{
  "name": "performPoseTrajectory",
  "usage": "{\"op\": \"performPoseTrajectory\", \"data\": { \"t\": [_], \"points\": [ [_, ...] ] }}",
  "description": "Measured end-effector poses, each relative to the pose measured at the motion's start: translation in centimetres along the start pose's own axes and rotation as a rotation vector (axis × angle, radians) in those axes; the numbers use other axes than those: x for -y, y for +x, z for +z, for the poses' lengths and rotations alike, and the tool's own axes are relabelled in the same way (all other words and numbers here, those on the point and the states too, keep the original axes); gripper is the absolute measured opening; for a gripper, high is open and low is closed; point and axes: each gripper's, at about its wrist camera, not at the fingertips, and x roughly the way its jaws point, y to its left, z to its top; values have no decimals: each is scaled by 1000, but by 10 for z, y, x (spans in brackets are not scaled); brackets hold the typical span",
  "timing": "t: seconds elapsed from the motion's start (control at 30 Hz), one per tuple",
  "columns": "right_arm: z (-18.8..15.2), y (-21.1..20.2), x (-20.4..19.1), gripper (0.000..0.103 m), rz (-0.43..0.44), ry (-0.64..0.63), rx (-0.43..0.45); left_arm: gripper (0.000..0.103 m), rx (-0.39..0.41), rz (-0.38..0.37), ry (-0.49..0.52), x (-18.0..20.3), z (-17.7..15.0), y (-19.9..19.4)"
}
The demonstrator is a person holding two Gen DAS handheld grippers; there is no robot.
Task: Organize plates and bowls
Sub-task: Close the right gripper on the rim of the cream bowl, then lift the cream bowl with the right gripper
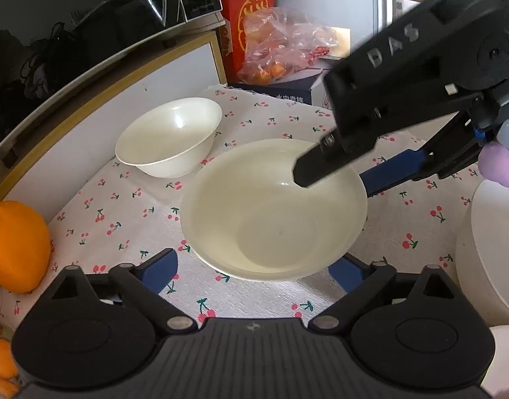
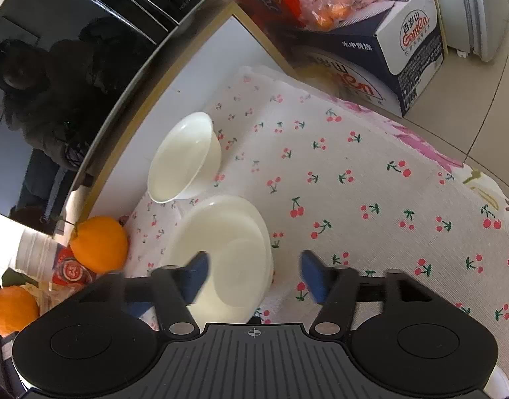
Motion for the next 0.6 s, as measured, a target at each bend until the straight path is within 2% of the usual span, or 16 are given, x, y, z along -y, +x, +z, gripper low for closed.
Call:
{"op": "performPoseTrajectory", "data": {
  "t": [0.03,0.13,0.23,0.3,0.6],
  "points": [
    [0,1,1,36,-7,0,0,93,1,-4,-2,0,0,0],
    [-1,3,4,21,-22,12,-10,89,13,-15,0,1,-1,-2],
    [-2,3,5,11,-19,7,-16,88,19,-17,5,1,0,-1],
    [-2,2,3,7,-15,-8,-16,86,19,-18,13,2,1,0],
    [0,-8,-9,7,-21,-102,9,86,73,-27,26,5,5,-7]
  ]
}}
